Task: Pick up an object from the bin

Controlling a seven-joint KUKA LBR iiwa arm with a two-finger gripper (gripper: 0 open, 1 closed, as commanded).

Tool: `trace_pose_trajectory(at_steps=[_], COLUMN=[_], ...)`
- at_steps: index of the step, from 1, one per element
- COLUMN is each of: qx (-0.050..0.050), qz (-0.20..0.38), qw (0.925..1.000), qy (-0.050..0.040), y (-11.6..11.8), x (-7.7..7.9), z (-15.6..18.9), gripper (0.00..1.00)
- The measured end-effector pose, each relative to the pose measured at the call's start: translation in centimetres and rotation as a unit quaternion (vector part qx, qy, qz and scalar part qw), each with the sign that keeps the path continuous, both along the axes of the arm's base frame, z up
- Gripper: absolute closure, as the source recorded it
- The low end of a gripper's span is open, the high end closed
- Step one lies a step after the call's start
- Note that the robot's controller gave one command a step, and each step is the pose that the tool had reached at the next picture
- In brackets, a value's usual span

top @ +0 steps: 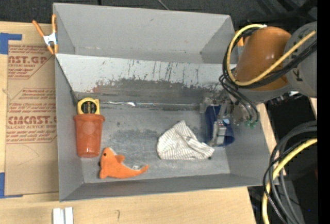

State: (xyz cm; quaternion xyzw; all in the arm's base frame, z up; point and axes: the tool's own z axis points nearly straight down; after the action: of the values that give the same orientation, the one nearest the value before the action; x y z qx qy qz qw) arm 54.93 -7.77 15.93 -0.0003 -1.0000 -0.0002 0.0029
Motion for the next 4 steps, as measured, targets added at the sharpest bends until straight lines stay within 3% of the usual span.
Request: trace_pose_trajectory(at_steps=[1,2,3,4], qx=[0.000,0.000,0.000,0.000], qz=[0.001,-0.045,-0.053,-0.126], qw=[1.0000,0.9990,0.9986,0.9920], qy=[-0.0037,-0.0054,-0.0019,-0.0036], y=[0.0,3.1,3.5,3.9], x=[0.2,-1.4,-2.1,-0.6], z=[0.4,-6.3,-7.0,-6.0], gripper=[0.00,0.00,0.00,0.00])
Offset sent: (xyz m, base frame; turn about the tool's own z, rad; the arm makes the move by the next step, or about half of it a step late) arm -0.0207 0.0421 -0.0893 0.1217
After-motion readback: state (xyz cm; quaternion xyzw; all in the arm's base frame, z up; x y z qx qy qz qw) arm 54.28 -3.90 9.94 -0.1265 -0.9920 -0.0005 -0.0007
